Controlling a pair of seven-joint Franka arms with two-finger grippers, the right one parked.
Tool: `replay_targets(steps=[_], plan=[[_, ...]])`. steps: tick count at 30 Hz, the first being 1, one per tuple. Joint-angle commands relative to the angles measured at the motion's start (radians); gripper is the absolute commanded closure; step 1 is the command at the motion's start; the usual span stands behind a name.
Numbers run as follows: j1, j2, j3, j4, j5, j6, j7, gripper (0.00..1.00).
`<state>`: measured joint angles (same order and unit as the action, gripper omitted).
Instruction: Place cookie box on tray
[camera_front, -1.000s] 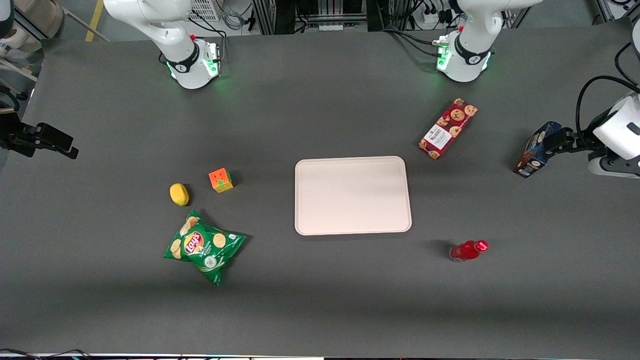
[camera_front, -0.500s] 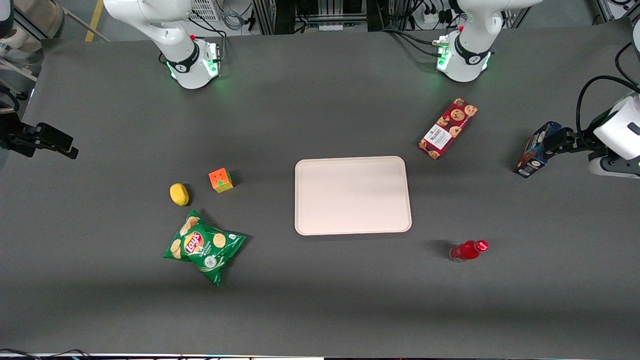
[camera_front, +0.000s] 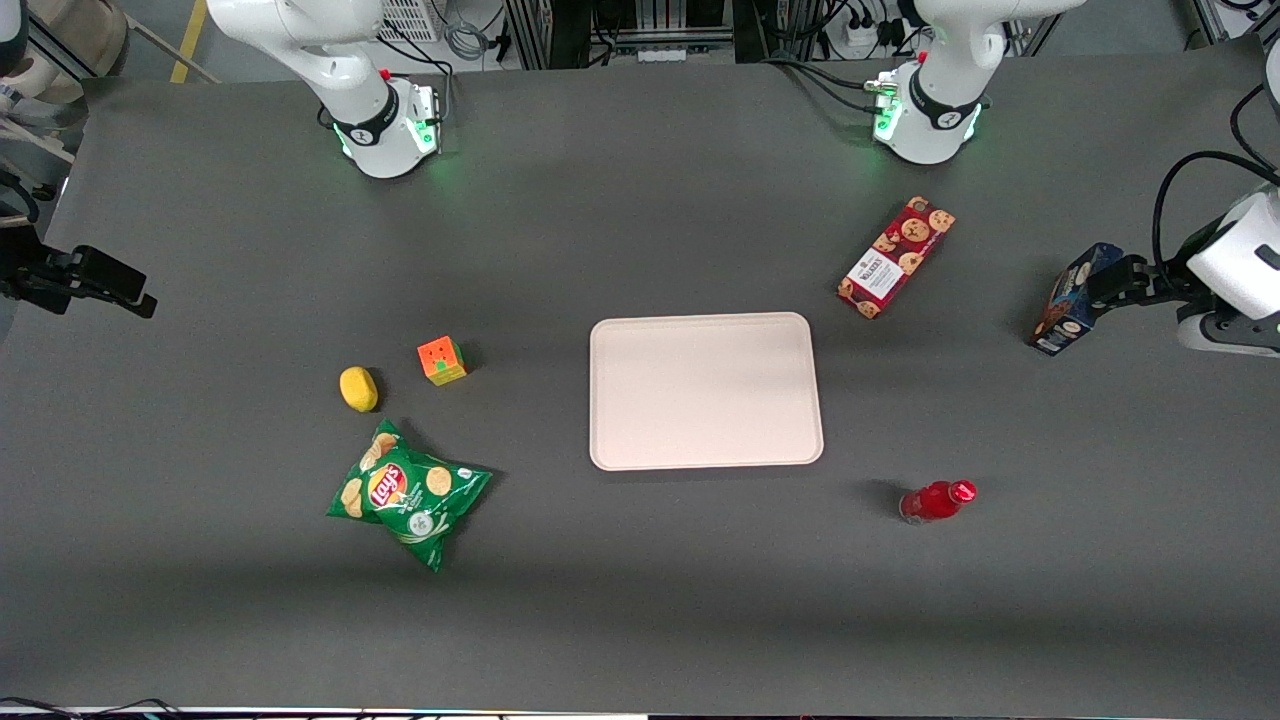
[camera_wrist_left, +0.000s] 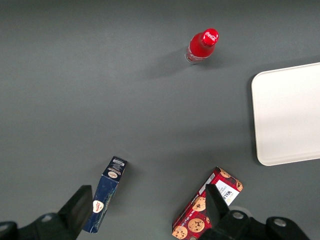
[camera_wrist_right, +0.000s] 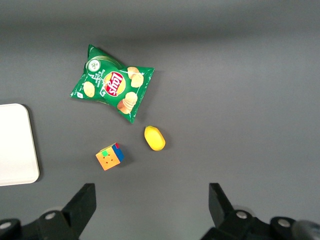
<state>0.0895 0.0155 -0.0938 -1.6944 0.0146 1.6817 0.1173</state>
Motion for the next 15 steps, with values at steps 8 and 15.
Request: replay_targets(steps=[8,15], plan=[[-0.007,0.009,0.005,0.025,-0.004,-0.023,0.015,0.00],[-0.005,0.009,0.005,0.025,0.001,-0.025,0.059,0.00]])
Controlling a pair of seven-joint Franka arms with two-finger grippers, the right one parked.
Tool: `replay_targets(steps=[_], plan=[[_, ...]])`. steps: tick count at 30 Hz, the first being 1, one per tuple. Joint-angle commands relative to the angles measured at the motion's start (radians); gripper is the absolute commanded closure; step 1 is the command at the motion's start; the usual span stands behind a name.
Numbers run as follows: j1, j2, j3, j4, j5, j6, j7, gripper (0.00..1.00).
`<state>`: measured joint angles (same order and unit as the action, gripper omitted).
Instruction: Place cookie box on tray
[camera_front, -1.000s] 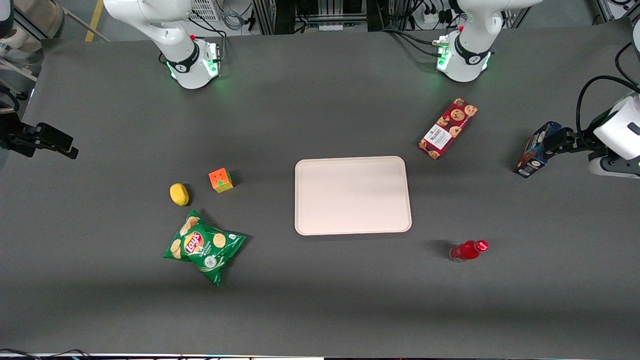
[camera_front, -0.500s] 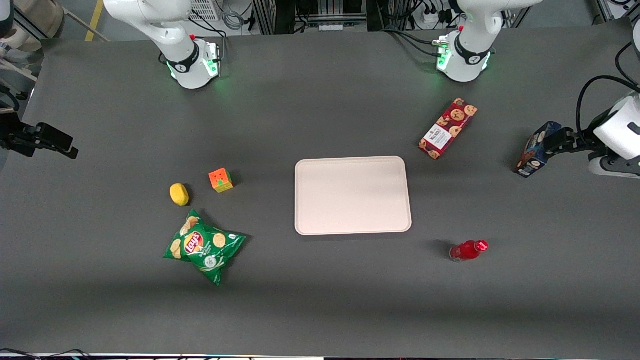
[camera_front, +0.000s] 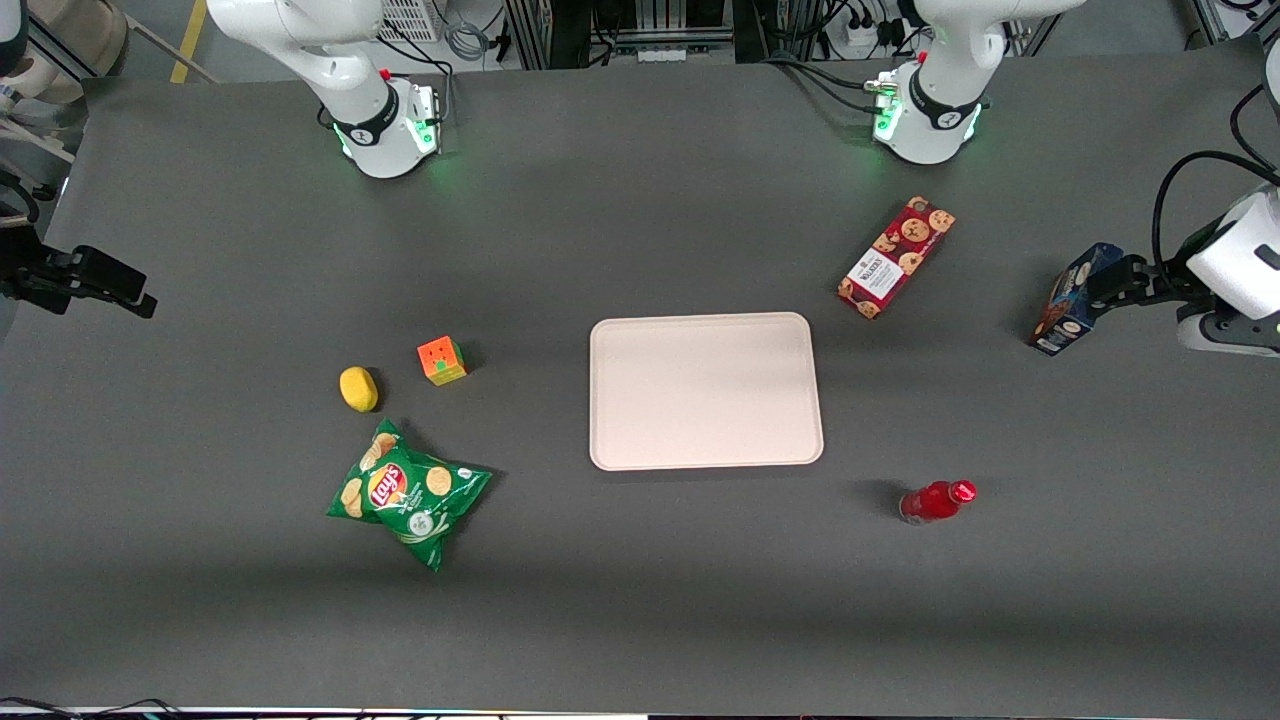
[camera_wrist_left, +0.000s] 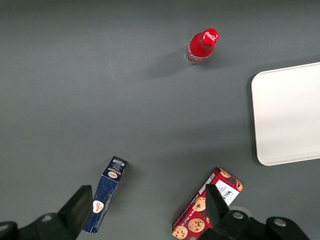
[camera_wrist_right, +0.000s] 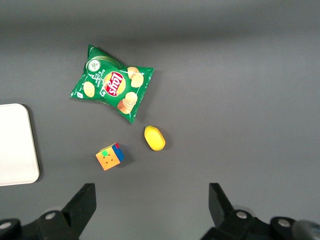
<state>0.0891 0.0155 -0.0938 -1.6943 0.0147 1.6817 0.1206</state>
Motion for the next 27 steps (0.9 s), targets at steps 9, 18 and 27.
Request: replay_targets(steps=[9,18,27], plan=[[0.003,0.006,0.017,0.025,0.005,-0.056,0.221,0.00],[0.000,0.004,0.085,0.019,0.011,-0.054,0.505,0.00],[0.001,-0.055,0.117,-0.088,0.013,-0.048,0.597,0.00]])
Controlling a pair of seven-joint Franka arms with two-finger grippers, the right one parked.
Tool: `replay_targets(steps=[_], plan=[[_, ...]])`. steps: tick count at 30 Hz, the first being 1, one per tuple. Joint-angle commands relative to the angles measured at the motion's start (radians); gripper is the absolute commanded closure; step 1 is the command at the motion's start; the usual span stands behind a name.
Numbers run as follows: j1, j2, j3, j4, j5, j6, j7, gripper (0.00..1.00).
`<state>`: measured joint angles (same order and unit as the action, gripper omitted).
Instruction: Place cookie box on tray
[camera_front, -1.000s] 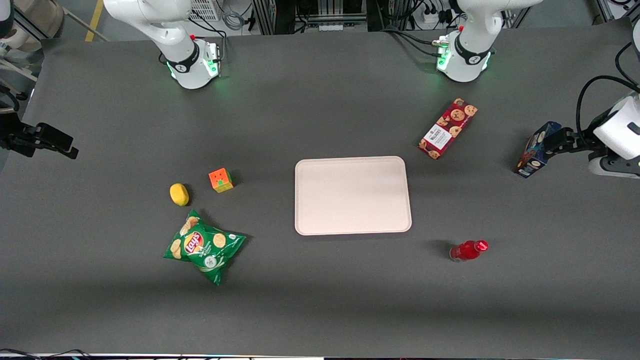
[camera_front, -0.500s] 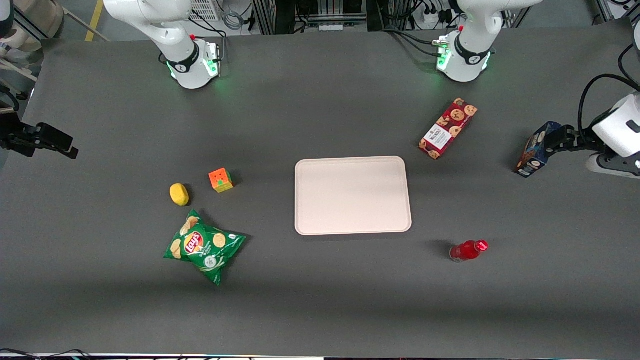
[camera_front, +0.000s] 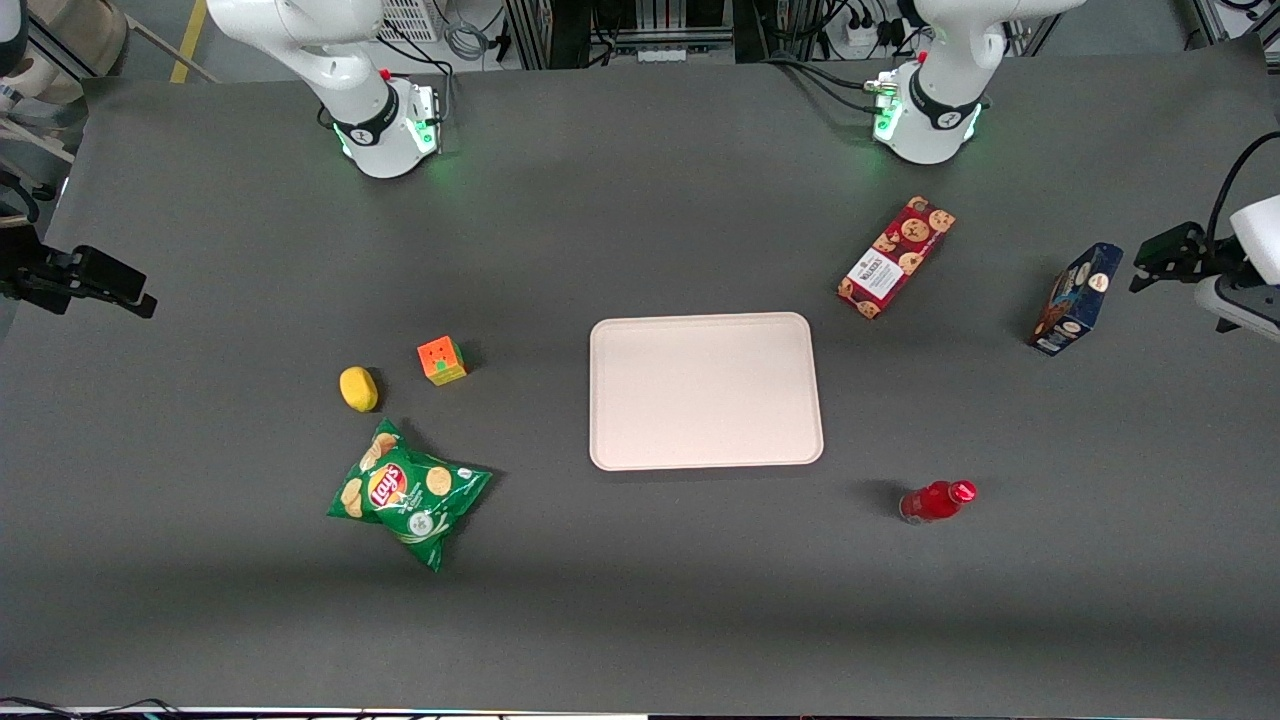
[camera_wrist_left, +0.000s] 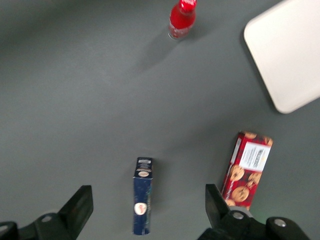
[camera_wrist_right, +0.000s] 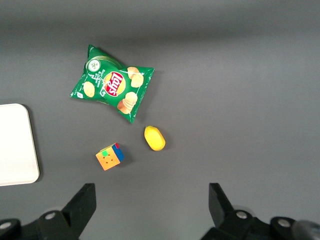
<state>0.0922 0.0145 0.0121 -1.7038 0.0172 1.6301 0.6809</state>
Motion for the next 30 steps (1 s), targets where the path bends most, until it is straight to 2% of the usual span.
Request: replay_targets(steps=[1,5,16,19,24,30], plan=[[-0.002,-0.071,0.011,-0.108,0.013,0.017,0.037,0.00],[0.000,-0.145,0.012,-0.212,0.044,0.072,0.039,0.00],[0.001,-0.287,0.045,-0.494,0.072,0.235,0.049,0.00],[0.001,-0.320,0.094,-0.568,0.072,0.289,0.078,0.00],[0.000,-0.314,0.190,-0.617,0.072,0.364,0.250,0.00],[0.003,-0.321,0.236,-0.698,0.072,0.441,0.262,0.00]])
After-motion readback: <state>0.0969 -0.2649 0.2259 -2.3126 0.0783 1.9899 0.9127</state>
